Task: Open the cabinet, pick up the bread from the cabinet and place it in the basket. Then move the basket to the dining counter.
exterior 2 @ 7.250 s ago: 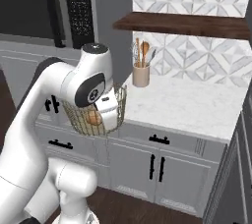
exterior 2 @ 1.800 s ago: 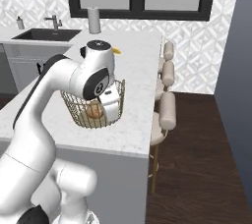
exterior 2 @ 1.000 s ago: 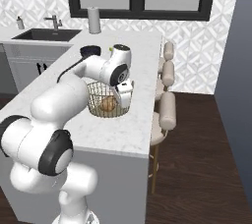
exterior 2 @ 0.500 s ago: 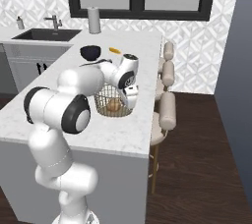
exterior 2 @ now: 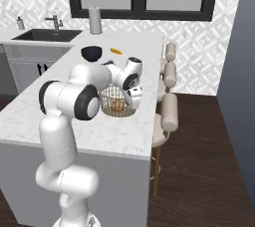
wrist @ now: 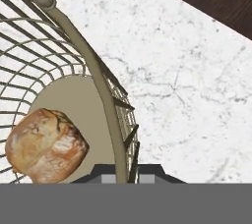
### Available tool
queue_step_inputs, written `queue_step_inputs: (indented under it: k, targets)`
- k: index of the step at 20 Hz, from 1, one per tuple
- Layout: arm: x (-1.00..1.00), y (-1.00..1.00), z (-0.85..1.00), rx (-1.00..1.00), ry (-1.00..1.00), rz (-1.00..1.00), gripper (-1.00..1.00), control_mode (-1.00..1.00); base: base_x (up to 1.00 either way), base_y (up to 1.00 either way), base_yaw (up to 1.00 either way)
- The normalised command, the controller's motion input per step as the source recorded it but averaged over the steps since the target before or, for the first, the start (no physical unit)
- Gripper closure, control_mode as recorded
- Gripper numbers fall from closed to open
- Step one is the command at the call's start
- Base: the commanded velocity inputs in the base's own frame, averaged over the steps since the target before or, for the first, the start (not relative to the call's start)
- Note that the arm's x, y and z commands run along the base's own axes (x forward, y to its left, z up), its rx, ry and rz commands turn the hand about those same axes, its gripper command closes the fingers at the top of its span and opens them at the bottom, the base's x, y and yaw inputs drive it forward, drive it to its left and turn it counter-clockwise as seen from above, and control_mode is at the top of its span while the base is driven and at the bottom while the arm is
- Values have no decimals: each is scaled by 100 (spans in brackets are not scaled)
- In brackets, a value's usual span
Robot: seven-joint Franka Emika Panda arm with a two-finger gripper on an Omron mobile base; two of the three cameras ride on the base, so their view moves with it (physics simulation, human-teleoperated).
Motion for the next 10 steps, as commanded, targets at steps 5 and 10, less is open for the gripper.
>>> queue_step_inputs:
  k: [5,10]
  targets:
    - [15,0,-47,0,-1,0,100,-100,0,0,0]
    - [5,0,-23,0,-1,0,100,-100,0,0,0]
